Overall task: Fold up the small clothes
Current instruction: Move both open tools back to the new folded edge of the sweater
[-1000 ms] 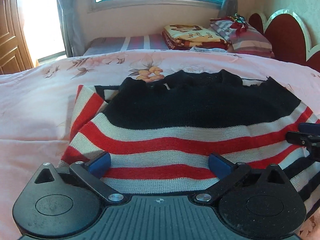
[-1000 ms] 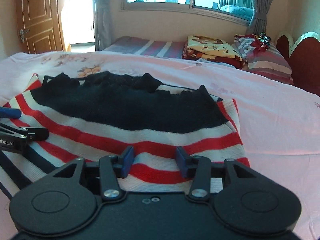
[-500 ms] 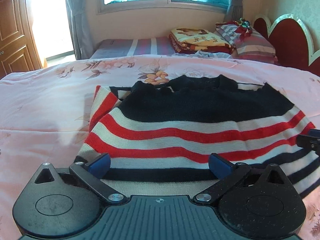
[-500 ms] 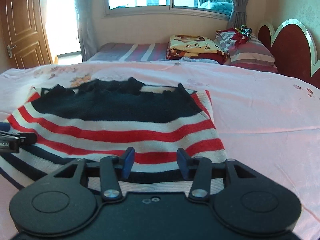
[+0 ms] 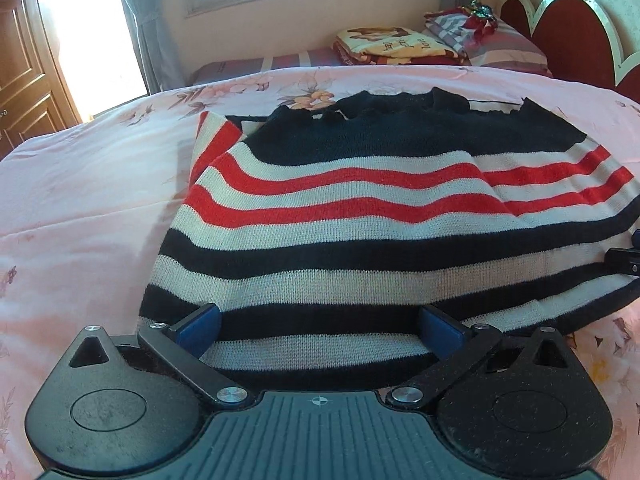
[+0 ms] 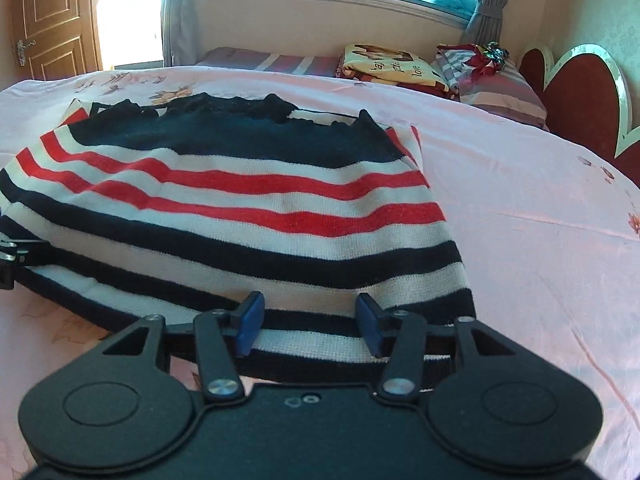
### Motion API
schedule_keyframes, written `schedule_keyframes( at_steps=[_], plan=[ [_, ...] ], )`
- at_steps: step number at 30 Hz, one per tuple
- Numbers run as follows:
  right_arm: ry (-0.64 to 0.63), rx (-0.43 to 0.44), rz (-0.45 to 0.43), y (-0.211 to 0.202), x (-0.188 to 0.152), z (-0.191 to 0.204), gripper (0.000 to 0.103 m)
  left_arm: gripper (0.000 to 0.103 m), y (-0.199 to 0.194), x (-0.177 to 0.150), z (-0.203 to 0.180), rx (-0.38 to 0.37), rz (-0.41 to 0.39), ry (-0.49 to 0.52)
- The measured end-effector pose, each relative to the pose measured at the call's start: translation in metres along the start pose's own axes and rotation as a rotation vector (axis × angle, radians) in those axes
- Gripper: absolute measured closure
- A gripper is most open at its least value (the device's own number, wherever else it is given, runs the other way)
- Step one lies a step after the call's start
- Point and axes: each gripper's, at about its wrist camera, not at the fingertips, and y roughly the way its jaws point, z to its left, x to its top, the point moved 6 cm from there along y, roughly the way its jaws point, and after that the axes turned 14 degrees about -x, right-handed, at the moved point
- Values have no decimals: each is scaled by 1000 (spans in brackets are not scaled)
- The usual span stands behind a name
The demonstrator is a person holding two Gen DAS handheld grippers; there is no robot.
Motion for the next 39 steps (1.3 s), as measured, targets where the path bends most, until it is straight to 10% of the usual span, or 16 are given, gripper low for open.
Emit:
schedule_keyframes(
  at_steps=[15,26,39],
  plan=[
    [0,13,-76,-73,11,2,49,0,-61,-1,0,-78,-107,-110],
    [65,52,-66,-14,45,0,47,0,18,34,13,17,4,-150],
    [8,93,-47,10,26,15,44,0,24,33,11,22,2,-138]
  ],
)
